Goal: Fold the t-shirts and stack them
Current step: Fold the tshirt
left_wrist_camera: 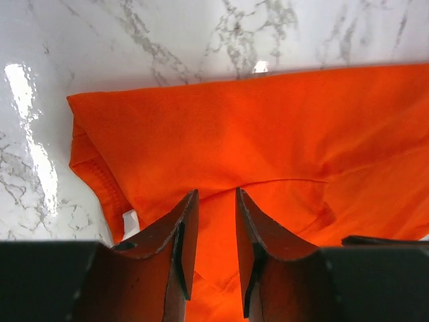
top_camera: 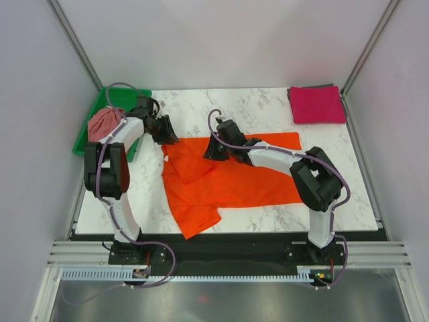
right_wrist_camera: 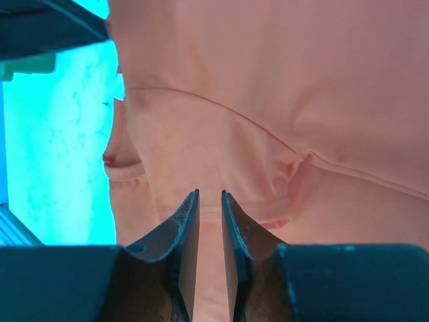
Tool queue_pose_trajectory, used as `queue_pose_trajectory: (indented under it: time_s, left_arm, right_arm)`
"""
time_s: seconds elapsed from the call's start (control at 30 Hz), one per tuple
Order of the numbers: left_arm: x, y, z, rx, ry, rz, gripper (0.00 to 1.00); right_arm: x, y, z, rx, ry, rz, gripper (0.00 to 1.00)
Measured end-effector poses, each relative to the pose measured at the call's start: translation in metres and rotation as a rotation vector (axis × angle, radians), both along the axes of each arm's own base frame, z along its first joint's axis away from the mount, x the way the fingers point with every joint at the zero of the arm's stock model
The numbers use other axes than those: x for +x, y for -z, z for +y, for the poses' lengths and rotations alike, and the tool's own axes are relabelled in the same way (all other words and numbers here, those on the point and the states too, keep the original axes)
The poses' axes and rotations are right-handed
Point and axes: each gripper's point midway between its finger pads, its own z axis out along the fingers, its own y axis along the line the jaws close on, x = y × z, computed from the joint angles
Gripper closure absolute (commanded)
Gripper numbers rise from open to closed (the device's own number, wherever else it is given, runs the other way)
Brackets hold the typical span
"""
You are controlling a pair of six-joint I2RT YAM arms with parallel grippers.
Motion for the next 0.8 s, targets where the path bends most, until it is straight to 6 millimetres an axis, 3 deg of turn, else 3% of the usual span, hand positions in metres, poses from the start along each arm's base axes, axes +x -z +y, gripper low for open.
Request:
queue_pose_trajectory:
  time_s: [0.13,0.27,0.33,0.37,0.6,0.8]
  left_arm:
    - [-0.007,0.029,0.002,0.005,-0.014,0.078,0.64]
    - [-0.021,0.057,0.01,0.044,-0.039,0.151,0.64]
    - [-0.024,0.062,0.011,0.051,-0.047,0.166,0.64]
    - [-0.022,0.062,0.012,0.06,-0.051,0.162,0.64]
    - [-0.021,0.055,0.015,0.091,-0.062,0.146,0.62]
    - [-0.02,0.008,0.011,0.082,-0.057,0.044,0.61]
  right_arm:
    - [0.0,0.007,0.005,0.009,-0.022,0.011,0.74]
    - [-0.008,0.037,-0.003,-0.028,-0.026,0.053,0.74]
    - [-0.017,0.057,-0.015,-0.064,-0.023,0.089,0.74]
    - [-0.021,0.063,-0.02,-0.072,-0.019,0.105,0.74]
    - [-0.017,0.056,-0.027,-0.089,-0.023,0.081,0.73]
    - [-0.009,0.025,-0.027,-0.057,-0.014,0.032,0.71]
